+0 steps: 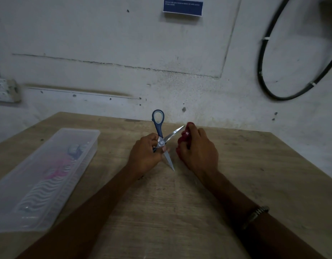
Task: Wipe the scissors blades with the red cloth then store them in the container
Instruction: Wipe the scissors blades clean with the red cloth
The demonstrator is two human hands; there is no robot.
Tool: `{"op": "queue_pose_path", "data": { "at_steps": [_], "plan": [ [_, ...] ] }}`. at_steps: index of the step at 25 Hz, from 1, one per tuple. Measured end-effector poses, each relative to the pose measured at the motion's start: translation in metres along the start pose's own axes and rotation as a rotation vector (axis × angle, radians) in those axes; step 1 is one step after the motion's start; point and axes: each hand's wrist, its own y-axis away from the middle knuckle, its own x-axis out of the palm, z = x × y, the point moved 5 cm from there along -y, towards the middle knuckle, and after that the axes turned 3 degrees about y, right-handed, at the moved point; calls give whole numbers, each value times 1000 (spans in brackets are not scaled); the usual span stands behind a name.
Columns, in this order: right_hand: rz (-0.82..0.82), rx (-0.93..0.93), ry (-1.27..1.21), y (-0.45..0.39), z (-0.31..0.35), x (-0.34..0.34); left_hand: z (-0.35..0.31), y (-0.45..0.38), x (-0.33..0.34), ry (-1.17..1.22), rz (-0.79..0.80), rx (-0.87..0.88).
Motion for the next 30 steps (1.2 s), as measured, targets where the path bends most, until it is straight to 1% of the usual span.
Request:
{"op": "queue_pose_path", "data": {
  "at_steps": [1,3,6,7,8,11,12,13,16,17,18,19,22,24,26,28,30],
  "plan": [
    [-6,-2,-8,0,-4,-2,1,0,0,6,4,-2],
    [14,-126,1,5,2,-3,1,0,0,-4,1,0],
    [160,-368,40,11,16,3,0,1,0,17,-1,0],
    [174,-390,78,9,13,5,0,1,0,33,10,-6],
    [155,-364,107,3,7,4,0,1,0,39,22,-16],
    [108,-160,141,-12,-23,-2,2,-1,0,-27,28,-30],
    [114,-131,150,-12,-26,-2,1,-1,0,-46,28,-32],
    [126,-153,150,-12,-23,-1,1,-1,0,-46,30,-30],
    [248,-406,109,5,0,6,-1,0,-2,-23,39,-19],
    [279,-450,101,8,2,9,-1,1,-2,-10,44,-13],
    [271,-441,95,5,-2,9,-2,1,-2,-1,45,-11],
    [238,-385,93,-1,-10,8,-3,1,-2,-2,44,-12],
    [173,-160,98,-16,-36,-3,-3,0,-2,-23,40,-8],
    [131,-121,116,-18,-42,-15,-4,0,-1,-27,36,9],
    [33,-171,106,-15,-29,-27,-10,0,-4,-99,16,38],
    [-51,-288,80,-9,-3,-32,-19,2,-10,-217,-11,99],
    [-82,-393,107,-3,15,-29,-31,4,-11,-341,1,181]
  ]
}}
